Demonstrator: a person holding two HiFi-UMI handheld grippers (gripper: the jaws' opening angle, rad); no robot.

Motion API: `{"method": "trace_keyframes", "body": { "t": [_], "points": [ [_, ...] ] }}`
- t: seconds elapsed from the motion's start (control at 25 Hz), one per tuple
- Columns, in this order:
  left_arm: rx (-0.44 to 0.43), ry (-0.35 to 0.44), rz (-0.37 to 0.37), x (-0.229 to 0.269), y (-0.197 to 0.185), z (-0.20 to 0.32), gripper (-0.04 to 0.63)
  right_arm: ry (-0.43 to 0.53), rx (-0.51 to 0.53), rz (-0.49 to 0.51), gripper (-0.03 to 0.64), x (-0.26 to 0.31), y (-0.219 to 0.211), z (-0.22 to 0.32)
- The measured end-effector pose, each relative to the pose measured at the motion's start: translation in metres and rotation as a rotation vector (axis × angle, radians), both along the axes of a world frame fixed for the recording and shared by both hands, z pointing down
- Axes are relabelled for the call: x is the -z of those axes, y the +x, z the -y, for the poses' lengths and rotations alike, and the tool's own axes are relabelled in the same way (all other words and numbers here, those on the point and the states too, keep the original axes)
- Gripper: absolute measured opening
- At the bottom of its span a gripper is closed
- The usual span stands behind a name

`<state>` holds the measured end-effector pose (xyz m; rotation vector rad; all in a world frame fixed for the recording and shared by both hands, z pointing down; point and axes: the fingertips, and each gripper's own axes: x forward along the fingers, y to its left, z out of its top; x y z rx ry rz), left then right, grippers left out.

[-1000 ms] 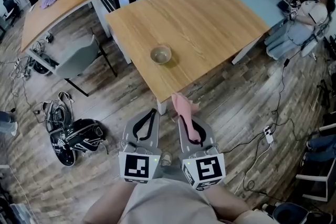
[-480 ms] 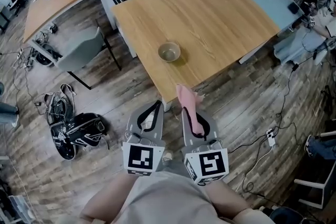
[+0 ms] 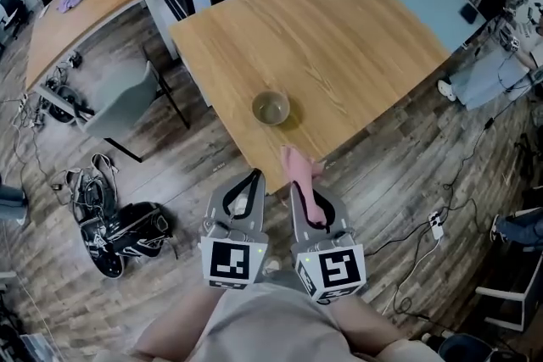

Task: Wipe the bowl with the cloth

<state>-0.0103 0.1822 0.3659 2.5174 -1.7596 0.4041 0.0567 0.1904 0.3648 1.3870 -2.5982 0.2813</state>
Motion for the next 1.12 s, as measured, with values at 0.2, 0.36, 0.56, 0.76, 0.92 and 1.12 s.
{"method": "trace_keyframes", "body": {
  "t": [0.2, 0.36, 0.56, 0.76, 0.92, 1.12],
  "points": [
    [-0.027, -0.008, 0.001, 0.002, -0.013, 0.041, 0.002, -0.002, -0.023, -0.003, 0.026, 0.003, -0.015, 0.041],
    [-0.043, -0.015, -0.01, 0.004, -0.028, 0.076, 0.002, -0.002, -0.045, -0.01, 0.026, 0.008, -0.028, 0.075],
    [-0.08, -0.031, -0.014, -0.002, -0.048, 0.122, 0.002, -0.008, -0.083, -0.013, 0.026, 0.008, -0.048, 0.119],
    [-0.134, -0.047, -0.037, -0.007, -0.059, 0.164, 0.002, -0.008, -0.113, -0.033, 0.026, 0.006, -0.064, 0.164],
    [-0.163, -0.056, -0.034, -0.011, -0.061, 0.191, 0.002, -0.016, -0.156, -0.034, 0.026, 0.001, -0.062, 0.19],
    [-0.174, -0.07, -0.032, -0.02, -0.068, 0.214, 0.002, -0.053, -0.176, -0.042, 0.026, -0.014, -0.063, 0.208]
  ]
}}
